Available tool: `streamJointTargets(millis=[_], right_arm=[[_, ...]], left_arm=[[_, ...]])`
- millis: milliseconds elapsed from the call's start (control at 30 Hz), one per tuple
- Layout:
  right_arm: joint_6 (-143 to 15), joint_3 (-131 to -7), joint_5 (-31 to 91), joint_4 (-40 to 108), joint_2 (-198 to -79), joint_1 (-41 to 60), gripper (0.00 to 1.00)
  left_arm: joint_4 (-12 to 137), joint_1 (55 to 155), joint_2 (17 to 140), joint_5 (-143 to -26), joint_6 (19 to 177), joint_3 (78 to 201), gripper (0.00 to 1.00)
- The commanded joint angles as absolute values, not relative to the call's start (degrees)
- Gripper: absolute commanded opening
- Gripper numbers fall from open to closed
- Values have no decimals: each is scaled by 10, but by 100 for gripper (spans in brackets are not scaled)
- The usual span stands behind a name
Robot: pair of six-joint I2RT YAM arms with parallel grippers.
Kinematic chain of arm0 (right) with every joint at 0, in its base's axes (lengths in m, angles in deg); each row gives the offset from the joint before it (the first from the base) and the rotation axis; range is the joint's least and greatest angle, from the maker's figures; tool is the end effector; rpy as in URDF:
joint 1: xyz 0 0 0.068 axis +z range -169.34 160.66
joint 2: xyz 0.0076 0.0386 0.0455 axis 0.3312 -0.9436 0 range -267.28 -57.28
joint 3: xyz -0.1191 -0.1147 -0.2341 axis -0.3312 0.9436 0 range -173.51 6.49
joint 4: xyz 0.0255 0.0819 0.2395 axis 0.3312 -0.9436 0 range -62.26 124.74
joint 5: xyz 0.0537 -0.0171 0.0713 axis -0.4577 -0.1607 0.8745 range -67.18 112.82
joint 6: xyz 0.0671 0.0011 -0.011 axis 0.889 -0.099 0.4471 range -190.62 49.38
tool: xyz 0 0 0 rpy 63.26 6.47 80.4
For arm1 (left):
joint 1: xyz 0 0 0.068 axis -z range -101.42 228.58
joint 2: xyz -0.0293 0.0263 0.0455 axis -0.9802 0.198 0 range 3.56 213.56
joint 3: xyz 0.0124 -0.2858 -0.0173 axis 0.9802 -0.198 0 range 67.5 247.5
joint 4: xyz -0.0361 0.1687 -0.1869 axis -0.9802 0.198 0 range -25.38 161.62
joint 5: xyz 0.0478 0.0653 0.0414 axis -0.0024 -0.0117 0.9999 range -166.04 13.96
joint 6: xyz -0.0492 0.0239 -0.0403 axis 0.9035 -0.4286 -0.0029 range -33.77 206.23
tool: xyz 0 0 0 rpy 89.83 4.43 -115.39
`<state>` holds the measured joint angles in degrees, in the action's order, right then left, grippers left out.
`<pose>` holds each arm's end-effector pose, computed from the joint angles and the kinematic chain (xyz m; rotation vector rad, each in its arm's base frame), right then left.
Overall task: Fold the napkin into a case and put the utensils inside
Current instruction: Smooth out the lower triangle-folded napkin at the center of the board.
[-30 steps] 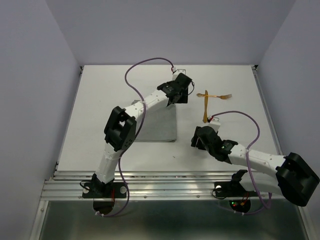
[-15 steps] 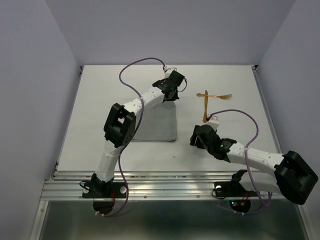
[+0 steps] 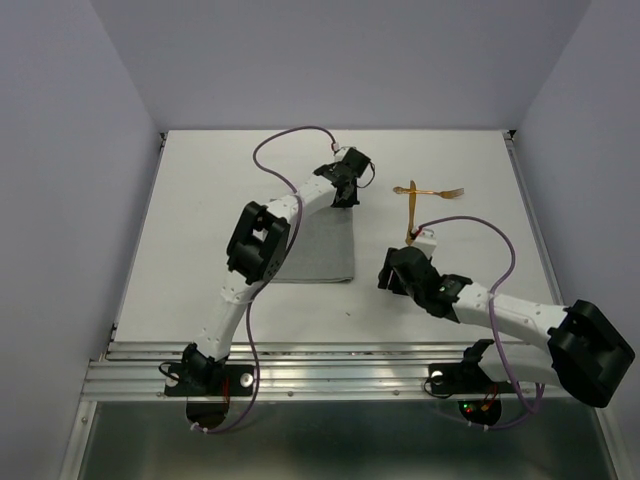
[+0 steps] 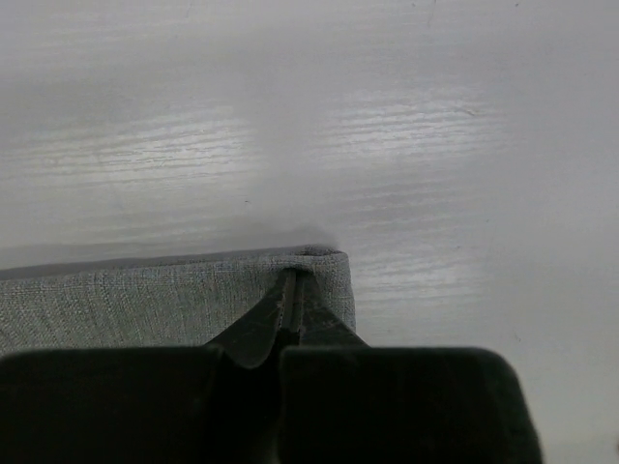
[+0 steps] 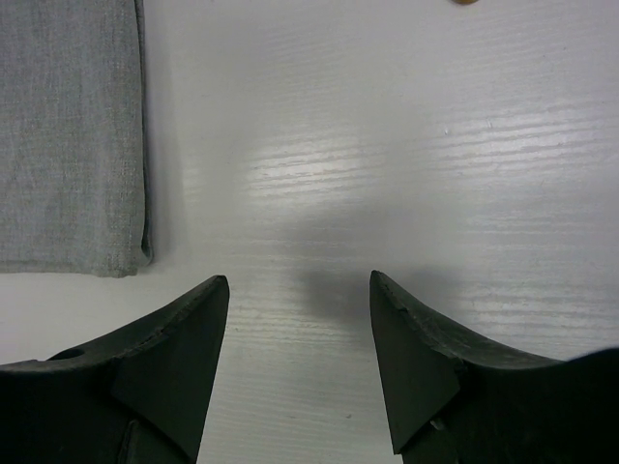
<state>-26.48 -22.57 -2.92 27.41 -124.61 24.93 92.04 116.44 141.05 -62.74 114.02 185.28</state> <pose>0.1758 0.1383 0.1822 0.2096 2.2756 0.2746 0.4461 -0.3309 0.1849 0.1004 2.3798 -0.2732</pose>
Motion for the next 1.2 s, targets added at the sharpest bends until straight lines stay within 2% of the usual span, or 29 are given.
streamJointTargets(millis=[0, 233, 333, 567, 667, 700, 833, 900, 1167], right_arm=[[-270, -249, -28, 280, -1250, 247, 66], [-269, -252, -20, 280, -1257, 247, 65], [-277, -264, -12, 281, -1265, 247, 66], [-332, -331, 58, 306, -1339, 247, 64], [-356, -380, 97, 312, -1384, 247, 56], [-363, -395, 115, 310, -1397, 247, 47], [-363, -451, 152, 307, -1446, 247, 23], [-363, -473, 160, 307, -1465, 247, 18], [-354, -513, 138, 249, -1552, 247, 17]], left_arm=[[912, 1158, 1418, -629, 1128, 1902, 0], [912, 1157, 1379, -632, 1125, 1881, 0], [909, 1158, 1320, -632, 1118, 1861, 0], [906, 1137, 1231, -626, 1120, 1797, 0], [891, 1109, 1205, -631, 1127, 1738, 0], [884, 1101, 1199, -636, 1133, 1707, 0], [869, 1058, 1179, -643, 1142, 1634, 0], [859, 1040, 1170, -642, 1143, 1607, 0], [846, 998, 1201, -617, 1137, 1564, 0]])
